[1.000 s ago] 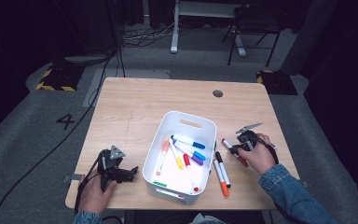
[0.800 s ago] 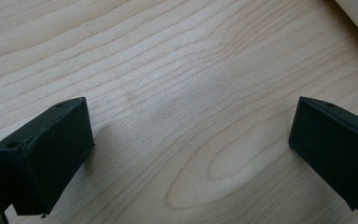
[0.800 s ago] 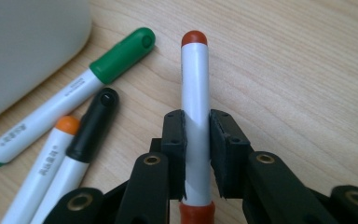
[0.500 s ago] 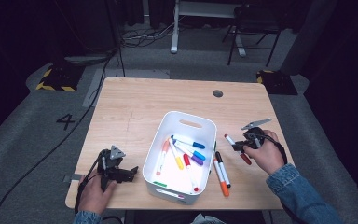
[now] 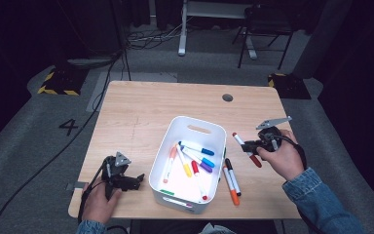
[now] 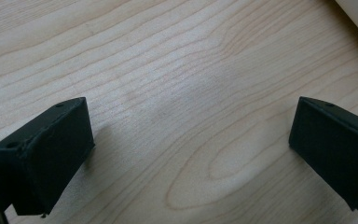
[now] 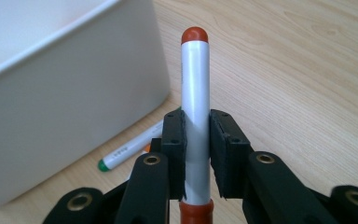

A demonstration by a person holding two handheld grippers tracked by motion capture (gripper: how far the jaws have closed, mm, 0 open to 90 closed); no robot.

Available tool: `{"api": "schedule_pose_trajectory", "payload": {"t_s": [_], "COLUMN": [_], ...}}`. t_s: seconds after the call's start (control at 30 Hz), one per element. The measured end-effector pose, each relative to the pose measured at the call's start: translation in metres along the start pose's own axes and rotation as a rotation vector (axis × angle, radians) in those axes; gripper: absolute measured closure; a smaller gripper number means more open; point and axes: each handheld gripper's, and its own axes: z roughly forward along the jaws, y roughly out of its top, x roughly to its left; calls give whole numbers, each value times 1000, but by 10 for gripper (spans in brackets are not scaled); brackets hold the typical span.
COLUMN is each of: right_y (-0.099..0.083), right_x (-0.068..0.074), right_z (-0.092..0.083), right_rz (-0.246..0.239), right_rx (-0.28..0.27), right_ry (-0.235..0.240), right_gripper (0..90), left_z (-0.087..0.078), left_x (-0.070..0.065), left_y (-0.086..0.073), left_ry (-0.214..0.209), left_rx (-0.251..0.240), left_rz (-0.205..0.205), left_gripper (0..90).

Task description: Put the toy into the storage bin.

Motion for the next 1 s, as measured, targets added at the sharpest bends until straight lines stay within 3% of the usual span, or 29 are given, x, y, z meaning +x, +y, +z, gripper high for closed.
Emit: {"api": "schedule_pose_trajectory", "payload": {"t_s": [0.2, 0.5, 0.73, 1.0], "right_y": [9, 26, 41, 54], "right_x": [12, 38, 61, 84], "right_z": [-15, -27, -27, -21], "right_rz": [-23, -110, -179, -211], "right_rx": [-29, -36, -24, -23], "right_ry": [23, 64, 109, 157], "right_gripper": [769, 769, 769, 769], "left_z": [0, 0, -1, -1], "left_x": [0, 0, 0, 0], "left_y": [0, 0, -1, 0], "left_ry": [0, 2, 0, 2], "left_rx": [1, 0, 2, 0], "left_rz": [0, 4, 10, 9], "left_gripper": [0, 0, 0, 0]}}
